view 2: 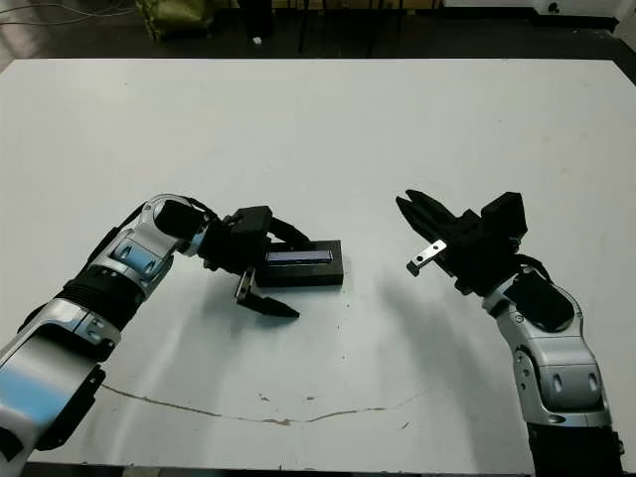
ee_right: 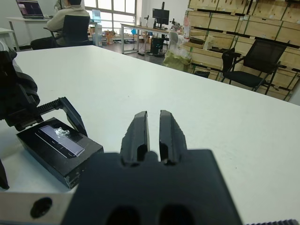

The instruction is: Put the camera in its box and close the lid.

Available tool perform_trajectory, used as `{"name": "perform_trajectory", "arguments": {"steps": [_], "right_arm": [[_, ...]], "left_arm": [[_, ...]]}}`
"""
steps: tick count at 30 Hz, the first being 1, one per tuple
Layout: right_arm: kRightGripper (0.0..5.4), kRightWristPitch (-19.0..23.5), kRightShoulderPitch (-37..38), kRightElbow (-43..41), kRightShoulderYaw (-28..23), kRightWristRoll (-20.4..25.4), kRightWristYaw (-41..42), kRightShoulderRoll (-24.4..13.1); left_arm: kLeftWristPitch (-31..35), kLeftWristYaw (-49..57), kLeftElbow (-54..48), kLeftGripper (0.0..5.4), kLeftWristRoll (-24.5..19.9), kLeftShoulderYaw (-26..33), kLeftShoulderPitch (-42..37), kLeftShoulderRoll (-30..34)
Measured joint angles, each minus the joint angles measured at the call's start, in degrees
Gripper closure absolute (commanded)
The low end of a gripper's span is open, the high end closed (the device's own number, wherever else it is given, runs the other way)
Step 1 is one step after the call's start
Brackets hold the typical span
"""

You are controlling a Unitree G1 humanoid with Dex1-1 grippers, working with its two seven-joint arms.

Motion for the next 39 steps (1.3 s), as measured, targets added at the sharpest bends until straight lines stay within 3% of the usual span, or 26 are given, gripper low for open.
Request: {"name": "perform_trajectory", "arguments": {"steps": [12, 26, 39], "right_arm": [[5.40, -0.2, 0.0, 0.0, 0.0, 0.0, 0.0, 0.0], [5.40, -0.5, 0.0, 0.1, 0.1, 0.0, 0.1, 0.1], [5.40, 0.0, 0.1, -0.2, 0.1, 0.0, 0.0, 0.1]], "left_arm": [[-1.8, 2.5, -4.3, 0.03, -1.7, 2.3, 3.7, 0.8], [-4.6, 14.7, -11.7, 0.03, -4.2, 7.0, 9.6, 0.1], [5.2, 9.3, -19.8, 0.03, -12.7, 9.1, 10.6, 1.8]]}}
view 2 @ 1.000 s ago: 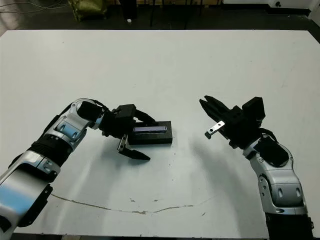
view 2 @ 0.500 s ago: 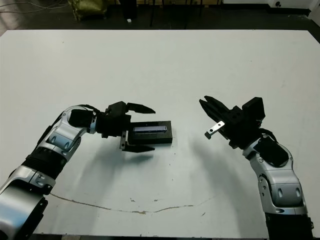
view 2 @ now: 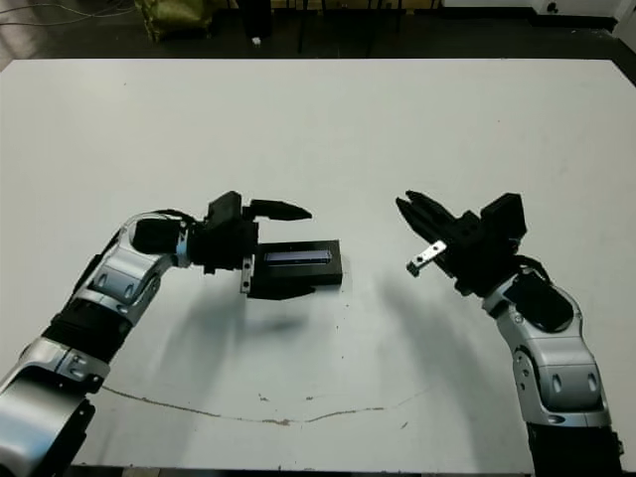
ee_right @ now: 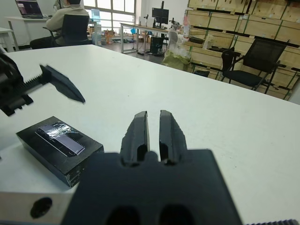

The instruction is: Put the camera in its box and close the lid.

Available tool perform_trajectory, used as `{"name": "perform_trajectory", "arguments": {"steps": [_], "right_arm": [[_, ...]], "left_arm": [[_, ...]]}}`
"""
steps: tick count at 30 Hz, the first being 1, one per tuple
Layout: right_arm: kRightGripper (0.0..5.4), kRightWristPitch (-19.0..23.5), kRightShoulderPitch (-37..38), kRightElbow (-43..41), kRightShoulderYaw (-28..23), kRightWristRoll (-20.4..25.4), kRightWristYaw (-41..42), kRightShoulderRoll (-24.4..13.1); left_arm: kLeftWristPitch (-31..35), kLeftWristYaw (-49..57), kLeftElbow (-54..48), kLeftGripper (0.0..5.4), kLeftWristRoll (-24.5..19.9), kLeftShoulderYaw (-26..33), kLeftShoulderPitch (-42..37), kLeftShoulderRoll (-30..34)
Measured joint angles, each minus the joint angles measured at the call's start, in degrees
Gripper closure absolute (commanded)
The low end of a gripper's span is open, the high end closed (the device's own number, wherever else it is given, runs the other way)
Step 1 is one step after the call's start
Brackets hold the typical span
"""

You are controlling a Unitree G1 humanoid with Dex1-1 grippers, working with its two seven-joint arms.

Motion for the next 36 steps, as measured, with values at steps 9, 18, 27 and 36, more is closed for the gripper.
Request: {"name": "perform_trajectory", "arguments": {"steps": [9, 18, 27, 36], "right_arm": [[5.40, -1.0, 0.1, 0.3, -0.2, 0.1, 0.0, 0.1], [5.40, -1.5, 0.1, 0.9, -0.6, 0.3, -0.2, 0.4], [5.40, -0.9, 0.3, -0.8, -3.3, 0.6, -3.4, 0.4], [5.40, -1.5, 1.5, -0.6, -4.2, 1.5, -3.5, 0.4]], "left_arm": [[12.9, 30.6, -16.3, 0.89, -3.2, 12.1, 11.9, -4.8], [13.1, 45.9, -27.4, 3.08, 4.8, 8.2, 19.0, -8.1], [24.0, 48.6, -27.7, 5.28, 6.2, 1.4, 18.9, -11.7], [37.0, 49.5, -31.5, 5.39, 6.0, -1.8, 18.1, -12.7]]}}
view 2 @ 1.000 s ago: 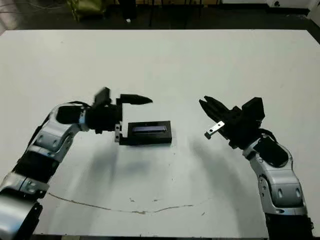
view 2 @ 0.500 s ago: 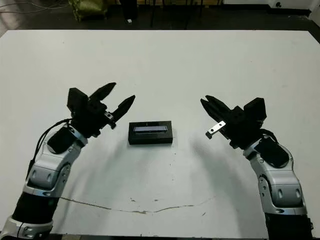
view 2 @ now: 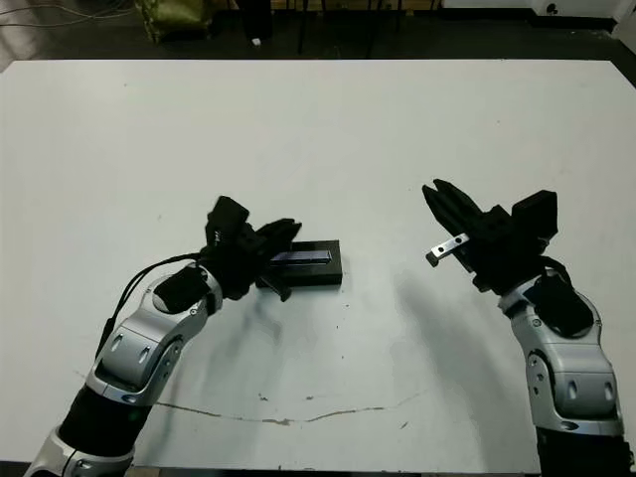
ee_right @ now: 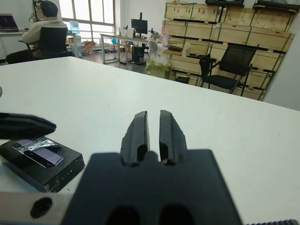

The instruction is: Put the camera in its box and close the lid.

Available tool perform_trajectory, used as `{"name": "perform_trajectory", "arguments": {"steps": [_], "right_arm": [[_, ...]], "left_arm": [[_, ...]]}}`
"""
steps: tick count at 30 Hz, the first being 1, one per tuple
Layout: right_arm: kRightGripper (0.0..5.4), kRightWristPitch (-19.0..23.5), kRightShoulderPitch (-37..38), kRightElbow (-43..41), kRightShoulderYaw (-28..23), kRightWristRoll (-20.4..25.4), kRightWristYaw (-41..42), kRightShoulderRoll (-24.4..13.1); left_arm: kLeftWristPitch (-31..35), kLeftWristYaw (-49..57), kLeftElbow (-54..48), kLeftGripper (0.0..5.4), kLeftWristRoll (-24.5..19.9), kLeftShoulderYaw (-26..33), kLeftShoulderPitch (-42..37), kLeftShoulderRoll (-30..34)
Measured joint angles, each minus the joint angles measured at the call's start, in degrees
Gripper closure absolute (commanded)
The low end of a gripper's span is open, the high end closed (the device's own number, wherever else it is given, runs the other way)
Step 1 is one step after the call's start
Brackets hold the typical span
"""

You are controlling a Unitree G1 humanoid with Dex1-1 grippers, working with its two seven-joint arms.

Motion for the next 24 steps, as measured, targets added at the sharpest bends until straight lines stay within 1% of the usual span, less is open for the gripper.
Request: {"name": "perform_trajectory", "arguments": {"steps": [6, 15, 24], "right_arm": [[5.40, -0.3, 0.0, 0.0, -0.1, 0.3, 0.0, 0.1], [5.40, -0.5, 0.1, 0.0, -0.1, 0.3, -0.1, 0.2], [5.40, -0.5, 0.2, -0.2, 0.0, 0.2, -0.2, 0.2]], "left_arm": [[3.5, 1.3, 0.4, 5.39, -0.4, 0.0, 0.0, -1.1], [5.3, 1.3, 2.1, 5.39, -0.8, -0.1, -0.6, -1.6], [5.5, 3.4, 4.7, 5.39, 0.3, -1.4, -1.9, -1.8]]}}
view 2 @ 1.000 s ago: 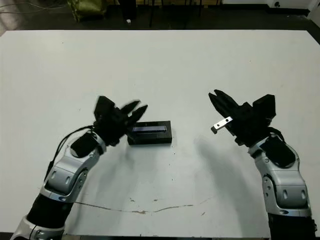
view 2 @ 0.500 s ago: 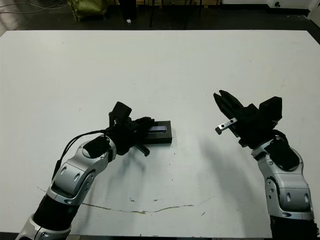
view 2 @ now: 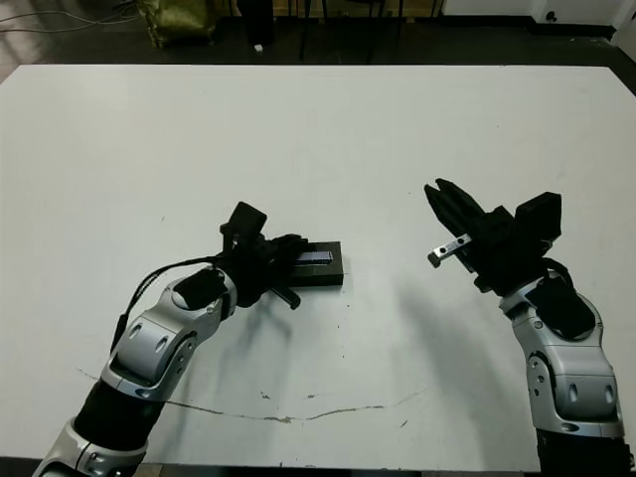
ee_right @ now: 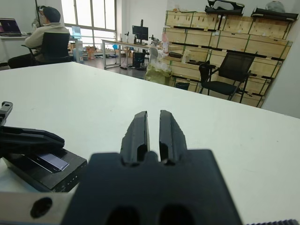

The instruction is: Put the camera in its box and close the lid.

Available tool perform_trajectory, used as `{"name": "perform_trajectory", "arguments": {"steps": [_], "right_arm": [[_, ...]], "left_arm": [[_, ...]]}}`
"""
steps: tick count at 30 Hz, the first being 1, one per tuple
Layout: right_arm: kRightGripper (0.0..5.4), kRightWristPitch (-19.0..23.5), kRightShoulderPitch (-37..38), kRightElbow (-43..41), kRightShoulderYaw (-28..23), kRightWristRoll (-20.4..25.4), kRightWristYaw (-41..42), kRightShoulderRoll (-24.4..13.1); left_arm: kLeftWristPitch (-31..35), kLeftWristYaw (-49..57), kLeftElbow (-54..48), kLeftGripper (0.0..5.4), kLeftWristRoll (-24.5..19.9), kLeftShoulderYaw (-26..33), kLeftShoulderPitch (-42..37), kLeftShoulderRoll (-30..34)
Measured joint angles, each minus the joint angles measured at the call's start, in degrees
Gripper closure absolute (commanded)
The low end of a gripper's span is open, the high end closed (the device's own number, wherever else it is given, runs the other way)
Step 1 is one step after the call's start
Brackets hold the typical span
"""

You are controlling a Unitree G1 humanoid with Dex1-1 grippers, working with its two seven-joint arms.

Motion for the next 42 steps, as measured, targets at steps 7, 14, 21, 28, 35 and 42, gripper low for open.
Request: {"name": "perform_trajectory", "arguments": {"steps": [7, 14, 21, 28, 35, 42], "right_arm": [[5.40, 0.0, 0.2, -0.1, 0.5, 0.1, -0.2, 0.5], [5.40, 0.0, 1.0, -1.5, 0.8, -0.3, -0.5, 0.6], [5.40, 0.0, 1.6, -2.4, 0.9, 0.7, -0.1, 1.0], [5.40, 0.3, 2.2, -3.4, 1.5, 1.1, 0.0, 1.6], [5.40, 0.6, 2.5, -5.1, 2.5, 0.4, -1.3, 1.8], [5.40, 1.1, 4.1, -9.5, 5.9, -13.5, -15.5, 4.8]], "left_arm": [[-0.1, 0.0, 0.4, 5.39, 0.6, -0.4, 0.0, 0.1], [-6.4, -2.2, -5.0, 5.39, -0.7, 2.1, 6.2, 3.1], [-6.9, -2.3, -16.6, 5.39, -5.9, 11.9, 15.8, 6.5], [-10.2, -2.0, -24.2, 5.39, -12.2, 21.8, 19.9, 7.4], [-32.9, 1.5, -17.9, 5.39, -10.3, 29.7, 21.1, 5.8], [-57.8, 11.9, -3.1, 5.39, -1.3, 32.3, 18.5, 2.0]]}}
